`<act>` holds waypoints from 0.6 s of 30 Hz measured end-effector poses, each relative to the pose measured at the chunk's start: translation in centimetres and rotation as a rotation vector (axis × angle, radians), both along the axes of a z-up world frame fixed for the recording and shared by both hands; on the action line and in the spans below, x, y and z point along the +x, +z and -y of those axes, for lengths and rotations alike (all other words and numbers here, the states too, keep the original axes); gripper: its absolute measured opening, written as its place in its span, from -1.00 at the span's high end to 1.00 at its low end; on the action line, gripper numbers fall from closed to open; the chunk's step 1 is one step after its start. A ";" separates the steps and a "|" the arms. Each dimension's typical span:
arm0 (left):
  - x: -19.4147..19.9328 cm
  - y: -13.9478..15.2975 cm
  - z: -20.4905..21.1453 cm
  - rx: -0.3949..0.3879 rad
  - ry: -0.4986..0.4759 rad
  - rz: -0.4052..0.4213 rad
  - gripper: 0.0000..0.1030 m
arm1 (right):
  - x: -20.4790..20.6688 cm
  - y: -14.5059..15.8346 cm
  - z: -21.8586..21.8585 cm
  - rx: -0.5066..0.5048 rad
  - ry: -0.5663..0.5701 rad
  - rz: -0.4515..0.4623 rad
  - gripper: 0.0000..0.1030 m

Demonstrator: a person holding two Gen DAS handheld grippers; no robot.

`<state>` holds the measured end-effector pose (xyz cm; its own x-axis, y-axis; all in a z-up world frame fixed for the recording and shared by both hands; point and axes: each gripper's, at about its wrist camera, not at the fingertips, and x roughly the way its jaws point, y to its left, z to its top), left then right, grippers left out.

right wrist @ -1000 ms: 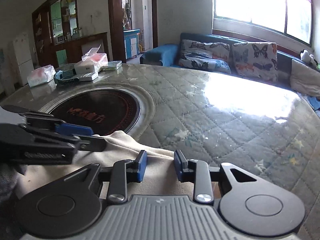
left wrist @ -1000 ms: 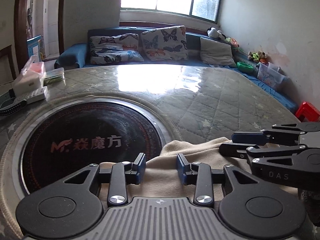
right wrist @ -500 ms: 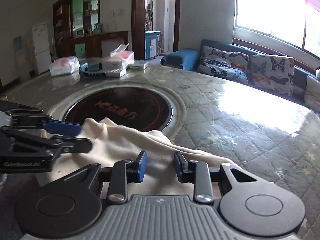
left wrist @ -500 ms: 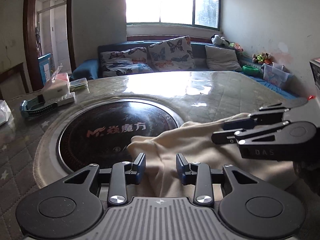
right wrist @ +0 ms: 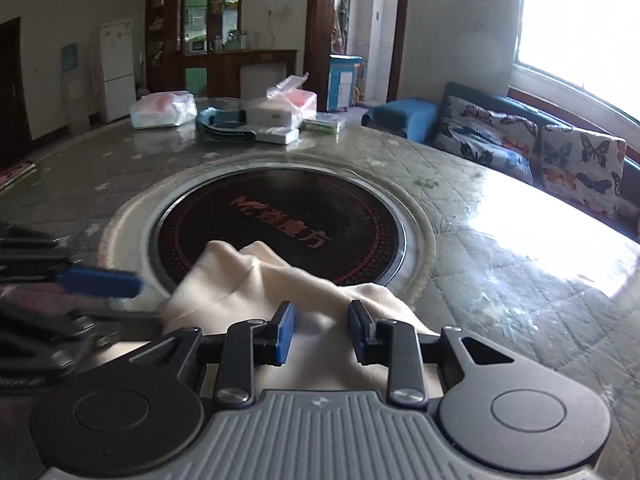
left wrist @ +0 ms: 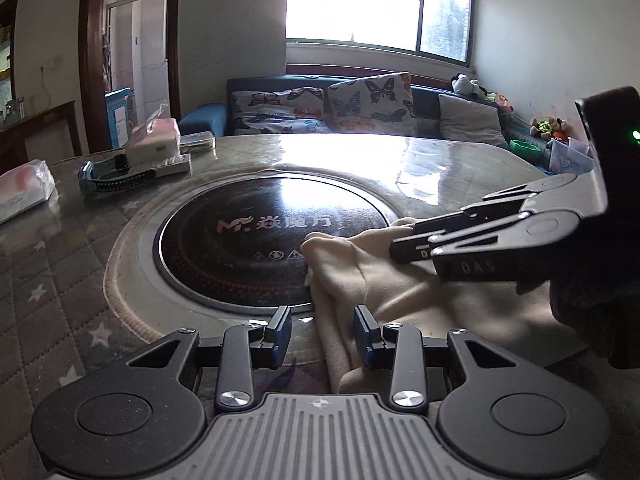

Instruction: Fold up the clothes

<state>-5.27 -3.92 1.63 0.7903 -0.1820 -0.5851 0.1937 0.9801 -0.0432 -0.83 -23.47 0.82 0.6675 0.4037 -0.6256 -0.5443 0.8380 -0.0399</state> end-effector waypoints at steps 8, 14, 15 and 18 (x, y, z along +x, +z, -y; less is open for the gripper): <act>1.2 1.7 -0.8 -0.052 0.006 0.011 0.30 | -2.4 1.8 0.8 0.010 0.017 0.042 0.44; 4.6 1.5 1.0 -0.030 -0.021 -0.013 0.30 | -4.8 1.0 0.3 -0.020 0.082 0.019 0.44; 5.1 1.1 1.0 -0.022 -0.014 -0.029 0.30 | -5.3 1.0 0.1 -0.020 0.097 0.019 0.44; 6.1 0.2 0.5 -0.018 0.004 -0.068 0.30 | -6.6 1.1 -0.4 -0.020 0.140 0.025 0.44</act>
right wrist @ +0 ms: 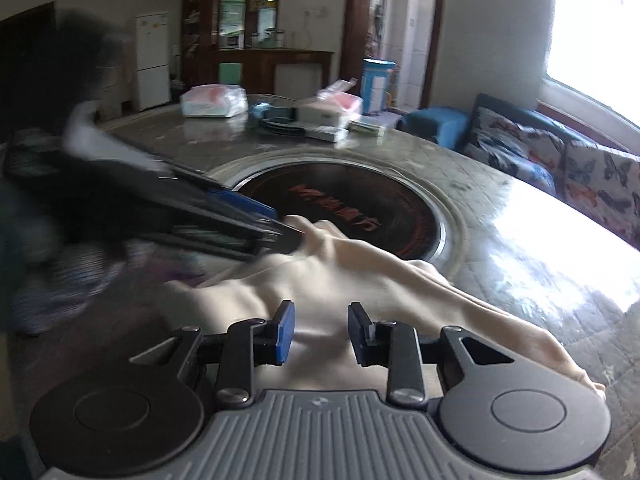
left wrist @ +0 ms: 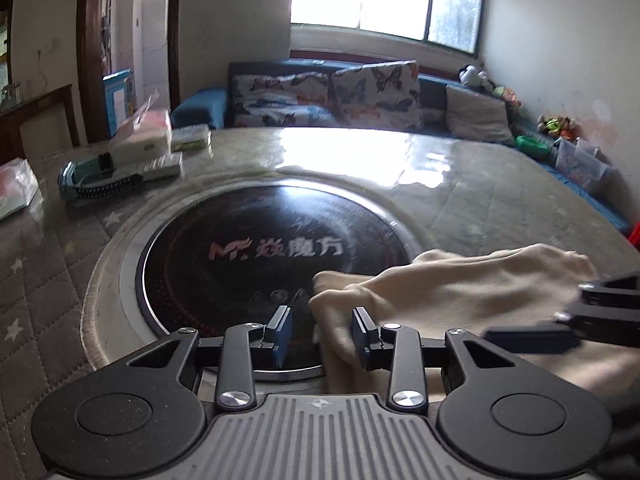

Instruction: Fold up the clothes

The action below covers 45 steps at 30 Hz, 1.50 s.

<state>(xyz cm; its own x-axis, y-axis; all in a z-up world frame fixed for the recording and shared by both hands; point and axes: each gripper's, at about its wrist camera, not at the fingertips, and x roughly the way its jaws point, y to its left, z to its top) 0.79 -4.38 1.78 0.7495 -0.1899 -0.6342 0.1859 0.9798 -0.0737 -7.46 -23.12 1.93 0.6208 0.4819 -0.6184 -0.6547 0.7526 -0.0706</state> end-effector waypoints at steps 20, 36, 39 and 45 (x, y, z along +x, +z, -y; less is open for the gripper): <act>0.4 -0.1 -0.8 -0.015 -0.005 -0.019 0.26 | -2.0 -0.1 -1.4 0.134 0.160 -0.067 0.39; -1.1 2.8 1.0 -0.049 -0.064 0.045 0.29 | -1.3 -0.1 1.7 0.138 0.061 -0.111 0.18; -1.0 2.6 1.7 -0.056 -0.080 0.030 0.29 | -3.0 -0.2 1.8 0.119 0.129 -0.106 0.09; -1.7 1.5 3.0 -0.016 -0.108 0.032 0.29 | -4.9 0.5 3.5 0.114 0.087 -0.048 0.06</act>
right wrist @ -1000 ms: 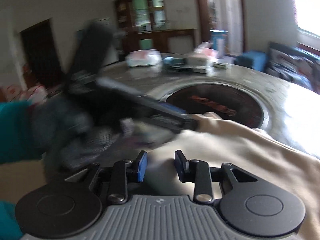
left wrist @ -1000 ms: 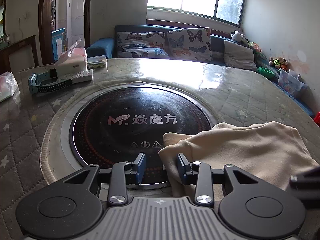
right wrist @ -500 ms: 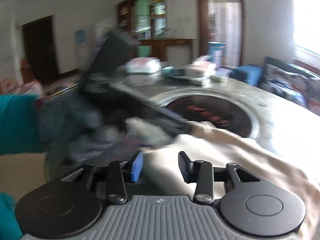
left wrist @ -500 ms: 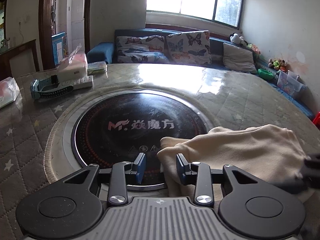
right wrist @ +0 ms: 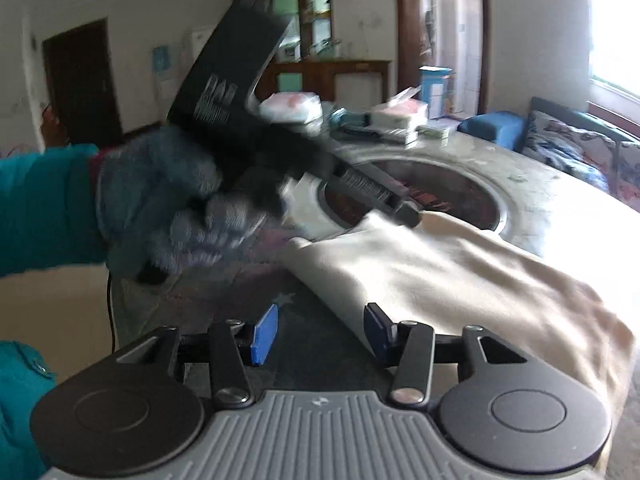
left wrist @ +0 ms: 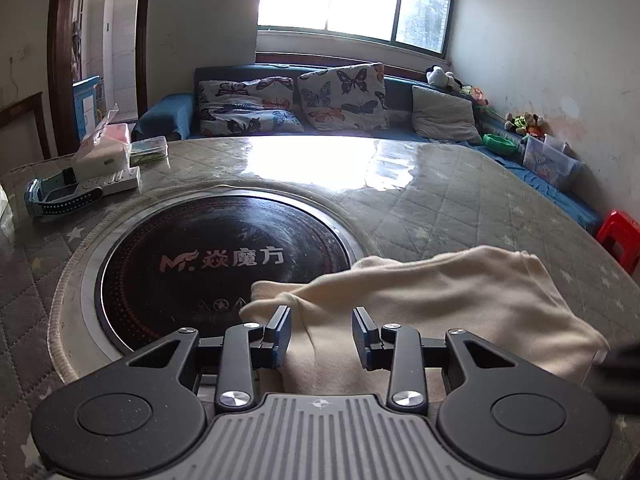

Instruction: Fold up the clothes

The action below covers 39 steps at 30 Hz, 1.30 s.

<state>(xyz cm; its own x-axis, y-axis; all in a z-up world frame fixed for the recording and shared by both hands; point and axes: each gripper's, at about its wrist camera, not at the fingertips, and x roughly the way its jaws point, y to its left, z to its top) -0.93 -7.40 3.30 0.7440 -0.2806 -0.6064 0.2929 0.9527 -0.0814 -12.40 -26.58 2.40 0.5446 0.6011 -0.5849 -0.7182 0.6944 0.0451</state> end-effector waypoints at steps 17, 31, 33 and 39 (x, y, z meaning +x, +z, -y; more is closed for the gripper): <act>-2.2 -1.4 0.8 0.079 -0.016 0.050 0.27 | 0.2 -0.5 9.5 0.057 -0.383 -0.039 0.08; -0.3 -0.2 1.6 0.059 -0.024 0.038 0.27 | 5.8 0.7 9.9 0.044 -0.434 -0.038 0.32; 0.4 0.0 2.3 0.062 -0.033 0.042 0.28 | 7.3 0.6 9.6 0.038 -0.451 -0.039 0.33; 3.3 -0.2 4.6 0.044 -0.057 0.013 0.28 | 10.6 -0.7 9.8 0.027 -0.495 -0.081 0.51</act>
<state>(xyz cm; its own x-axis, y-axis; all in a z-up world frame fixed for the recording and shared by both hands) 2.36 -12.03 3.09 0.7351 -0.2961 -0.6099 0.3479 0.9368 -0.0355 -1.76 -36.34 1.66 0.7219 0.2979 -0.6246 -0.2968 0.9487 0.1094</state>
